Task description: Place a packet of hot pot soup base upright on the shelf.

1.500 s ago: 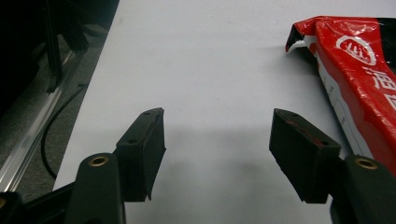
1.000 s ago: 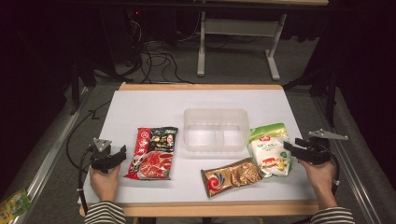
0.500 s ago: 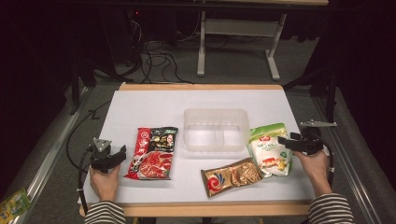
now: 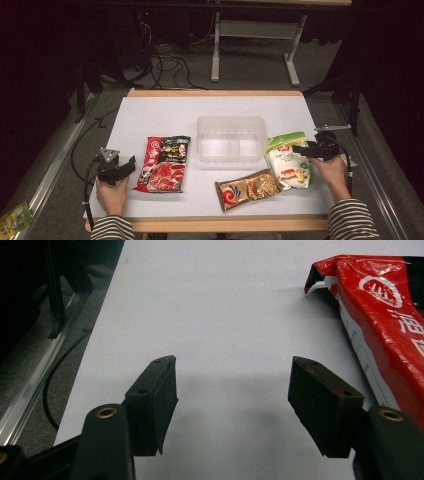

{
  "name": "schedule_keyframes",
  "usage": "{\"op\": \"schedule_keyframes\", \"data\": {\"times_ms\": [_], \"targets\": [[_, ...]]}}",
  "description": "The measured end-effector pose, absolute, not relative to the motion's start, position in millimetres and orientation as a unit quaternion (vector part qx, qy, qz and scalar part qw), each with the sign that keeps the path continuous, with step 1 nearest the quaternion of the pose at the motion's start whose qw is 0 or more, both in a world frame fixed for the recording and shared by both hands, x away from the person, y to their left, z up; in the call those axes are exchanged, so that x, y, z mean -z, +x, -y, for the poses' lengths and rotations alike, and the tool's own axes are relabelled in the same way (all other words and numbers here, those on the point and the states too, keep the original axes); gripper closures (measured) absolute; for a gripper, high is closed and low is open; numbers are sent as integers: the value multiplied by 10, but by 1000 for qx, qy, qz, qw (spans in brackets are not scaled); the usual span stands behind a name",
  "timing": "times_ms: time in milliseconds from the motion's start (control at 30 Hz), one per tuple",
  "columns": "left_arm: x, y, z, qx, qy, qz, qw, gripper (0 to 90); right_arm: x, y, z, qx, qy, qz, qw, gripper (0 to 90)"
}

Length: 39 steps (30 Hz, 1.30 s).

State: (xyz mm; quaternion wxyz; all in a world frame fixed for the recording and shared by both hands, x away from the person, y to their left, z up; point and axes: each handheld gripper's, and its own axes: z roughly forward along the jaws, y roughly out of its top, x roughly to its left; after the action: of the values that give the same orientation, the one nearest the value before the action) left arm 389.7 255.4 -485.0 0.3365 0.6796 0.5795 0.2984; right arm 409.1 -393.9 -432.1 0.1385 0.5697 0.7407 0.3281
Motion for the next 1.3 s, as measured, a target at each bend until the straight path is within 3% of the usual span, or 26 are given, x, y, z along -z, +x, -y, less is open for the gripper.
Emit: {"op": "schedule_keyframes", "data": {"times_ms": [533, 767, 1300], "targets": [[4852, 3896, -2550, -300, 680, -579, 336, 367, 4385, 4164, 3890, -325, 564, -751, 113, 334], [4852, 3897, -2550, -300, 680, -579, 336, 372, 4401, 4173, 3829, -322, 551, -763, 101, 449], [4848, 3894, -2559, -299, 680, -580, 336, 375, 4402, 4224, 3714, -298, 514, -803, 51, 594]]}}
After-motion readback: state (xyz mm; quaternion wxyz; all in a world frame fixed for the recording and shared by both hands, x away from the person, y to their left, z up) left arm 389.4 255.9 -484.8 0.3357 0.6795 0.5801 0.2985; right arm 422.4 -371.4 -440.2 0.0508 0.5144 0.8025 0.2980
